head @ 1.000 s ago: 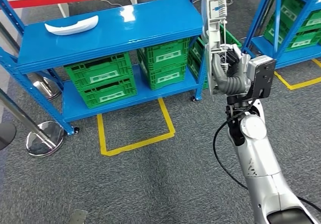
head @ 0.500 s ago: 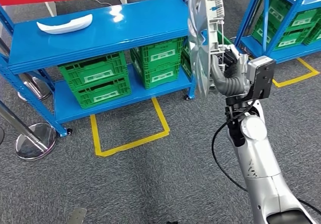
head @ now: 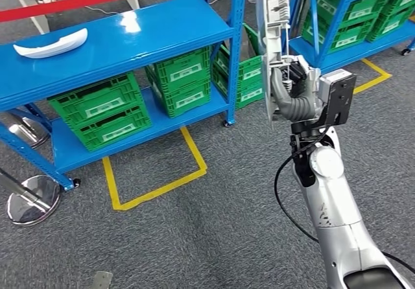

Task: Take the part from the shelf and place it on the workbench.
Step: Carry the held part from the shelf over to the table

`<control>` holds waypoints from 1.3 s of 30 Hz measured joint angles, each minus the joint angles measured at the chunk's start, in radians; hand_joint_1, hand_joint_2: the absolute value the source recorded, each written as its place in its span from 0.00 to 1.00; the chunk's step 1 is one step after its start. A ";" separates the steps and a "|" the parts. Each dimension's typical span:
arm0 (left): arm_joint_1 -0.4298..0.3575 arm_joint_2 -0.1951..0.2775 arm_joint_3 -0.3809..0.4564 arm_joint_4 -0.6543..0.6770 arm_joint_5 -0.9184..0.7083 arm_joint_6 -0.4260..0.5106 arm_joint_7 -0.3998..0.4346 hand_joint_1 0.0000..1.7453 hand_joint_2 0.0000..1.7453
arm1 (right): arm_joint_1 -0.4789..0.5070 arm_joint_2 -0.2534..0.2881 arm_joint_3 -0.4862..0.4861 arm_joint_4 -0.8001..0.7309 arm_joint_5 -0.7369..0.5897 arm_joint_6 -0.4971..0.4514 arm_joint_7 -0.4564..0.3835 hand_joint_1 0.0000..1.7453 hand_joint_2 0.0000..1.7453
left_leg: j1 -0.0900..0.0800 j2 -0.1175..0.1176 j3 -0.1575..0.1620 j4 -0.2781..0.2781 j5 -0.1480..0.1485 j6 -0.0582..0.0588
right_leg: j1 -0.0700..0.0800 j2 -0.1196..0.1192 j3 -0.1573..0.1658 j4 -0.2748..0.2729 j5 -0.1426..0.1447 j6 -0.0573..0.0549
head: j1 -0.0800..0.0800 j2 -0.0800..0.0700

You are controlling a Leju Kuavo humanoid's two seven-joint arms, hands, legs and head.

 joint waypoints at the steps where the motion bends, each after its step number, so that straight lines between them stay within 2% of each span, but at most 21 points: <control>1: 0.000 0.003 0.000 0.000 0.001 0.000 0.000 0.00 1.00 | -0.002 0.003 0.002 0.001 0.000 0.001 0.000 1.00 1.00 | -0.001 -0.013 0.033 -0.070 0.033 0.008 | 0.000 0.006 0.001 0.000 0.000 0.001 | 0.001 0.000; 3: 0.000 0.006 0.001 0.000 0.002 0.000 -0.001 0.00 1.00 | -0.007 0.008 0.005 0.005 0.000 0.004 -0.002 1.00 1.00 | -0.003 -0.035 0.076 -0.167 0.062 0.021 | 0.001 0.016 -0.003 0.001 0.003 0.006 | 0.000 0.000; 7: -0.001 0.007 0.001 0.000 0.002 0.001 -0.001 0.00 1.00 | -0.013 0.011 0.009 0.012 -0.001 0.004 -0.007 1.00 1.00 | -0.001 -0.028 0.085 -0.201 0.066 0.029 | -0.002 0.017 -0.020 0.005 0.001 0.027 | 0.000 0.000; 9: 0.000 0.007 0.002 0.000 0.002 0.001 -0.001 0.00 1.00 | -0.016 0.011 0.010 0.015 -0.001 0.004 -0.008 1.00 1.00 | 0.004 -0.015 0.089 -0.212 0.072 0.035 | -0.002 -0.008 -0.055 0.074 -0.043 0.037 | 0.004 0.000; 11: 0.001 0.009 0.002 0.000 0.002 0.001 -0.001 0.00 1.00 | -0.018 0.011 0.012 0.019 -0.001 0.004 -0.008 1.00 1.00 | 0.004 -0.003 0.088 -0.212 0.073 0.037 | -0.003 -0.026 -0.117 0.207 -0.104 0.046 | 0.007 0.000; 13: 0.003 0.008 0.002 0.000 0.002 0.001 -0.001 0.00 1.00 | -0.016 0.011 0.015 0.024 -0.001 0.004 -0.008 1.00 1.00 | 0.004 0.010 0.088 -0.211 0.072 0.037 | -0.003 -0.030 -0.151 0.279 -0.118 0.051 | 0.008 0.000; 14: 0.003 0.008 0.002 0.000 0.002 0.001 -0.001 0.00 1.00 | -0.016 0.011 0.017 0.026 -0.001 0.004 -0.008 1.00 1.00 | 0.004 0.015 0.088 -0.210 0.070 0.036 | -0.003 -0.033 -0.139 0.258 -0.097 0.052 | 0.008 0.000; 16: 0.003 0.007 0.002 0.000 0.002 0.001 -0.001 0.00 1.00 | -0.017 0.011 0.018 0.028 -0.001 0.004 -0.008 1.00 1.00 | 0.003 0.023 0.090 -0.206 0.065 0.031 | -0.002 -0.052 -0.069 0.124 -0.035 0.049 | 0.008 0.000; 18: 0.003 0.007 0.002 0.000 0.002 0.001 -0.001 0.00 1.00 | -0.020 0.012 0.020 0.029 -0.001 0.004 -0.009 1.00 1.00 | -0.002 0.030 0.088 -0.197 0.059 0.022 | 0.002 -0.071 -0.010 0.017 -0.006 0.039 | 0.007 0.000; 21: 0.005 0.007 0.002 0.000 0.002 0.001 -0.001 0.00 1.00 | -0.019 0.013 0.021 0.030 -0.001 0.004 -0.009 1.00 1.00 | -0.005 0.042 0.086 -0.193 0.057 0.011 | 0.006 -0.062 -0.001 0.000 -0.005 0.020 | 0.006 0.000; 23: 0.005 0.008 0.002 0.000 0.004 0.001 -0.001 0.00 1.00 | -0.018 0.013 0.020 0.030 -0.002 0.004 -0.009 1.00 1.00 | -0.002 0.034 0.079 -0.172 0.036 0.002 | 0.002 -0.052 -0.001 -0.002 -0.002 0.009 | 0.005 0.000; 24: 0.005 0.008 0.002 0.000 0.005 0.001 -0.002 0.00 1.00 | -0.019 0.013 0.020 0.030 -0.002 0.003 -0.009 1.00 1.00 | -0.001 0.026 0.064 -0.133 0.009 -0.003 | 0.000 -0.047 -0.001 -0.003 -0.001 0.004 | 0.004 0.000; 26: 0.006 0.008 0.002 0.000 0.008 0.001 -0.003 0.00 1.00 | -0.019 0.014 0.020 0.031 -0.004 0.004 -0.011 1.00 1.00 | 0.002 0.012 0.007 0.003 -0.059 -0.009 | 0.000 -0.034 -0.001 -0.003 -0.001 -0.002 | 0.003 0.000; 28: 0.008 0.008 0.002 0.000 0.008 0.001 -0.003 0.00 1.00 | -0.019 0.014 0.020 0.033 -0.006 0.005 -0.012 1.00 1.00 | 0.002 0.010 -0.037 0.100 -0.084 -0.009 | 0.000 -0.019 0.000 -0.003 -0.001 -0.004 | 0.003 0.000; 29: 0.009 0.008 0.002 0.000 0.008 0.001 -0.003 0.00 1.00 | -0.019 0.014 0.020 0.034 -0.007 0.006 -0.012 1.00 1.00 | 0.002 0.010 -0.035 0.093 -0.066 -0.008 | 0.001 -0.011 0.000 -0.003 0.000 -0.004 | 0.003 0.000; 30: 0.009 0.009 0.002 0.000 0.008 0.001 -0.003 0.00 1.00 | -0.019 0.014 0.020 0.035 -0.008 0.007 -0.013 1.00 1.00 | 0.003 0.007 -0.016 0.049 -0.032 -0.005 | 0.001 -0.003 0.002 -0.003 0.000 -0.003 | 0.003 0.000; 32: 0.009 0.010 0.002 0.000 0.008 0.001 -0.003 0.00 1.00 | -0.019 0.015 0.020 0.035 -0.008 0.009 -0.014 1.00 1.00 | 0.003 -0.014 0.046 -0.087 0.038 0.004 | 0.001 0.011 0.004 -0.002 -0.001 -0.001 | 0.003 0.000; 33: 0.008 0.010 0.002 0.000 0.008 0.001 -0.004 0.00 1.00 | -0.020 0.015 0.021 0.036 -0.009 0.010 -0.015 1.00 1.00 | 0.003 -0.026 0.069 -0.142 0.055 0.007 | 0.001 0.018 0.002 -0.001 0.000 0.003 | 0.003 0.000; 35: 0.008 0.011 0.002 0.000 0.008 0.001 -0.004 0.00 1.00 | -0.021 0.015 0.020 0.036 -0.010 0.014 -0.018 1.00 1.00 | 0.001 -0.038 0.083 -0.182 0.055 0.011 | 0.000 0.028 -0.008 -0.001 0.005 0.013 | 0.003 0.000; 37: 0.008 0.010 0.003 0.000 0.008 0.001 -0.005 0.00 1.00 | -0.020 0.015 0.018 0.036 -0.011 0.016 -0.019 1.00 1.00 | 0.002 -0.028 0.084 -0.193 0.058 0.017 | -0.003 0.031 -0.016 -0.001 0.006 0.025 | 0.002 0.000; 39: 0.008 0.010 0.003 0.000 0.008 0.001 -0.005 0.00 1.00 | -0.022 0.015 0.016 0.036 -0.012 0.018 -0.019 1.00 1.00 | 0.006 -0.016 0.088 -0.203 0.064 0.027 | -0.001 0.008 -0.039 0.040 -0.022 0.035 | 0.007 0.000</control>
